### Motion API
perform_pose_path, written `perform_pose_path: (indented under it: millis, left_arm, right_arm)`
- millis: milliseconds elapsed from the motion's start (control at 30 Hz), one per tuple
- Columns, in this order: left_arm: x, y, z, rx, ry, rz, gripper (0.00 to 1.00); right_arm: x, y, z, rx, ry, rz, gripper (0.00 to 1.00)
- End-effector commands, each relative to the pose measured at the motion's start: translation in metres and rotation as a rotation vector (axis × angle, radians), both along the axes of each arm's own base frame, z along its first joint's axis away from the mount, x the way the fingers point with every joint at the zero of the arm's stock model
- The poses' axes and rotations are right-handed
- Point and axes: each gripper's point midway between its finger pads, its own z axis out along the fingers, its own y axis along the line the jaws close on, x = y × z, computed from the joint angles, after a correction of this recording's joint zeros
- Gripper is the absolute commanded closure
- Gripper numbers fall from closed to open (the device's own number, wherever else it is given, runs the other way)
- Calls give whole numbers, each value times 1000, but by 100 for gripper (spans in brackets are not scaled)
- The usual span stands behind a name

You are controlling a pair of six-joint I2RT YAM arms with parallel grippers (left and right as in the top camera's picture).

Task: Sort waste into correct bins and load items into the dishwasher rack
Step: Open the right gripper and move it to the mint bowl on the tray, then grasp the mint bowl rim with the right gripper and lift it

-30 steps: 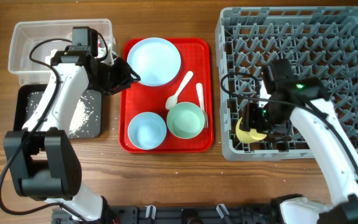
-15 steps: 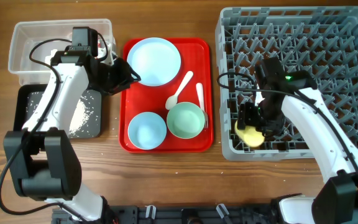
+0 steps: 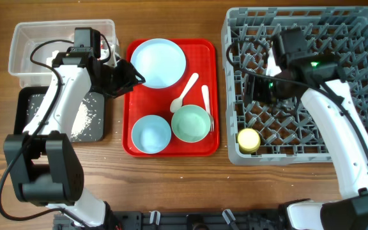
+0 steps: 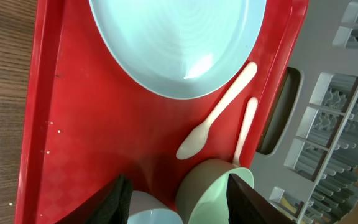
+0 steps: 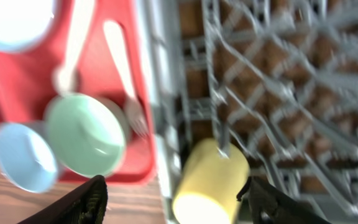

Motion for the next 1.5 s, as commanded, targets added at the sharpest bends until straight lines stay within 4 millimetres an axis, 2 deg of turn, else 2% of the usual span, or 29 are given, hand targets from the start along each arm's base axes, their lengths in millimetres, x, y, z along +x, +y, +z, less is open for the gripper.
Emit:
perform_pose_path:
  millis: [0,133,267,400,533,667,900,967,1000,1033,1267,1467]
  left_arm:
    - [3,1,9,9,-35,-10,47]
    - [3,1,9,9,-34,-10,45]
    - [3,2,8,20,-34,-6,42]
    - [4,3,8,21,-38,-8,41]
    - [9,15,21,27,-79,1,41]
    - [12,33,47,55,-162,3,38]
    - [13,73,65,151,-215,103,29]
    - [13,79,65,152,-215,116,22]
    - [13,81,65,154,-213,121,8]
    - [13,82,64,159,-211,123,0]
    - [13,85,63,179,-208,130,0]
    - [15,85,64,179,-215,133,0]
  right_arm:
    - [20,29,19,115,-98,65,29]
    - [36,63,31,181,-191,122,32]
    - [42,92,29,197,-230,184,33]
    - [43,111,10,180,-198,221,34]
    - [37,123,-31,139,-84,264,37]
    - [20,128,-63,93,28,330,40]
    - [-3,129,-105,5,164,381,49]
    - [-6,123,-116,-37,197,377,49]
    - [-7,121,-119,-47,208,376,49]
    - [-8,119,-124,-61,222,375,49]
    - [-7,112,-147,-115,262,369,50]
    - [-9,111,-152,-122,283,369,74]
